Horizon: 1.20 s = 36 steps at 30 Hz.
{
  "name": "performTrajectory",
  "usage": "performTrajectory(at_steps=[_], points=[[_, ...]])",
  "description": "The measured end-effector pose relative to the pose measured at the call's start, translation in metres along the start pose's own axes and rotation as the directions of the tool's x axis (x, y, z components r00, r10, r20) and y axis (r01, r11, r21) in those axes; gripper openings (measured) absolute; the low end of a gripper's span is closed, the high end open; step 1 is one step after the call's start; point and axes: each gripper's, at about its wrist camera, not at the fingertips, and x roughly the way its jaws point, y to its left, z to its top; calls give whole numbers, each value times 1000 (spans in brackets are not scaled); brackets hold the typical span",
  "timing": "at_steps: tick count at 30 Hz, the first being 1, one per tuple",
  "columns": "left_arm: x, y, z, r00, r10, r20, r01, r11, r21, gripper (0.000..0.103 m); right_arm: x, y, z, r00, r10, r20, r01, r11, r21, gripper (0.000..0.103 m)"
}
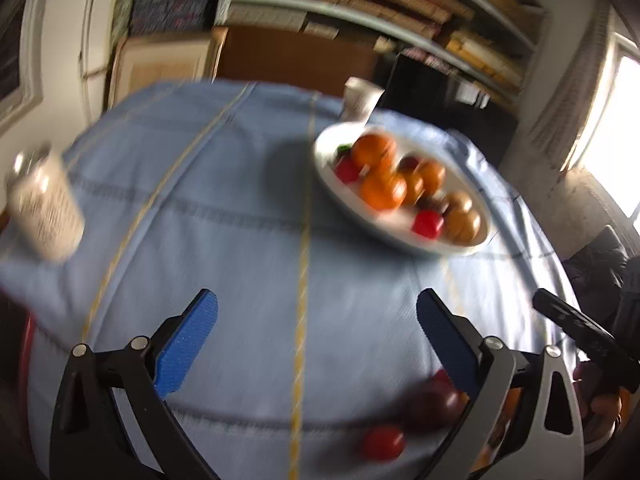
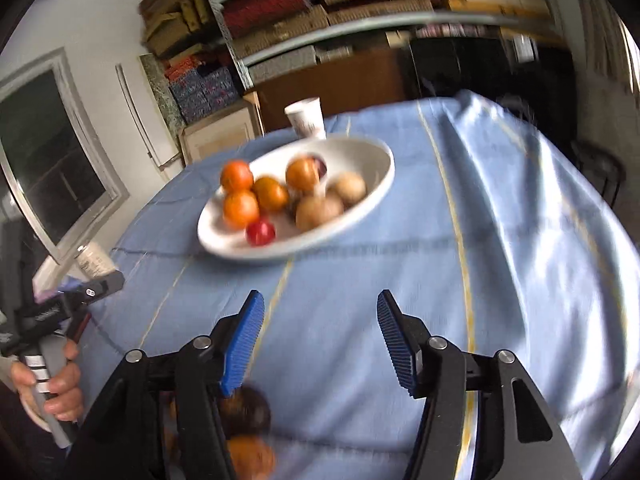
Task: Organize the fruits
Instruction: 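Return both tools to the remaining fruits, right tool over a striped tan fruit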
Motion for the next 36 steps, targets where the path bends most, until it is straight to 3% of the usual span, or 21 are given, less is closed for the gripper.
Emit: performTrajectory(at_steps=[2,6,12,16,19,27,36], points=[[-1,6,-9,1000,20,-12,-20,1000,-2,98,-4,0,-12,1000,2,-19,-2,1000,-9,60],[-7,5,-20,998,63,-7,-63,998,31,98,-12,14,-24,996,-83,8,84,989,-120,60],[-9,1,-24,997,82,-8,-81,995,62,98,-17,27,-29,997,-80,16,81,977,-197,60],[-9,1,-23,997,82,-9,-82,995,64,98,-16,28,-30,999,-39,-10,36,979,-202,60],[-10,1,-23,997,82,-8,-82,995,64,98,-16,32,-34,997,38,-66,-50,979,-199,60],[-9,4,-24,997,73,-25,-72,996,48,98,-22,42,-50,961,206,-183,-242,948,-204,60],[-8,5,-24,997,76,-32,-74,996,44,98,-25,32,-54,958,202,-205,-239,955,-173,60]])
